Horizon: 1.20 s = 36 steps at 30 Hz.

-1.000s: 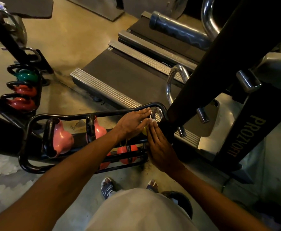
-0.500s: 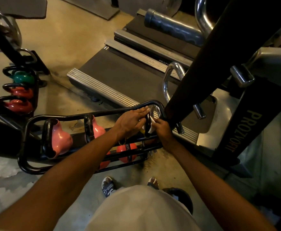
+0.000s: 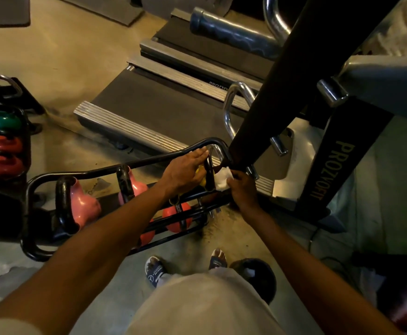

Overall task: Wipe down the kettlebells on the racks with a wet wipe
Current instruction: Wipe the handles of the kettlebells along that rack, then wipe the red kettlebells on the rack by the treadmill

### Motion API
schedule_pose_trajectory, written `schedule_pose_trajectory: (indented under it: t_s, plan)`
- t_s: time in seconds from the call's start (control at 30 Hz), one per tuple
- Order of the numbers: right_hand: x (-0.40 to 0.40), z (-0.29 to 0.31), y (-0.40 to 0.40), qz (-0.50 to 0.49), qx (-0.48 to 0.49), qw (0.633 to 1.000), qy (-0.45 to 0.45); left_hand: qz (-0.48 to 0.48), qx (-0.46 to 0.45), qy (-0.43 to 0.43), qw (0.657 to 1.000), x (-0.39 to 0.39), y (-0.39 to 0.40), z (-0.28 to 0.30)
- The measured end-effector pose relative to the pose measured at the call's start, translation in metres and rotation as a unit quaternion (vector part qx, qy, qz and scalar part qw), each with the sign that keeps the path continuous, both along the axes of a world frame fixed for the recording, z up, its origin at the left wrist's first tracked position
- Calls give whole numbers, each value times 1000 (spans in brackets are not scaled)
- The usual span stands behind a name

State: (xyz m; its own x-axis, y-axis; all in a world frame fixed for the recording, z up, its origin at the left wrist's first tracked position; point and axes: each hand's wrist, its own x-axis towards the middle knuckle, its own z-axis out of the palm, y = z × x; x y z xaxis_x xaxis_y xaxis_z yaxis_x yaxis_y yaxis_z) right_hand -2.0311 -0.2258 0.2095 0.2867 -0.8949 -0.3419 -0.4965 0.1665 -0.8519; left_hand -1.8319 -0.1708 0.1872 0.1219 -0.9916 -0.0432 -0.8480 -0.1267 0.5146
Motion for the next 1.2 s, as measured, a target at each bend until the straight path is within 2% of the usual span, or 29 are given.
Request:
schedule_pose_trajectory:
  t_s: [0.2,0.37,0.53,0.8,0.97,1.1,1.2]
  plan:
    - [-10,4,32,-99,40,992,-65,-27,-34,-42,998,-9,5,6]
    - [-2,1,48,-125,44,987,-94,20,-101,-16,995,-28,33,14]
    - [3,-6,56,-32,26,993,-112,74,-154,23,985,-46,87,12]
    - [-2,-29,96,151,22,984,-94,195,-188,-45,961,-104,192,-4]
    - [-21,-52,133,236,12,968,-84,286,-160,-78,941,-157,265,-20]
    - [-27,-87,157,290,24,955,-64,350,-137,-70,924,-190,311,-29]
    - [-34,-70,183,302,39,951,-48,399,-75,-39,913,-205,330,-36]
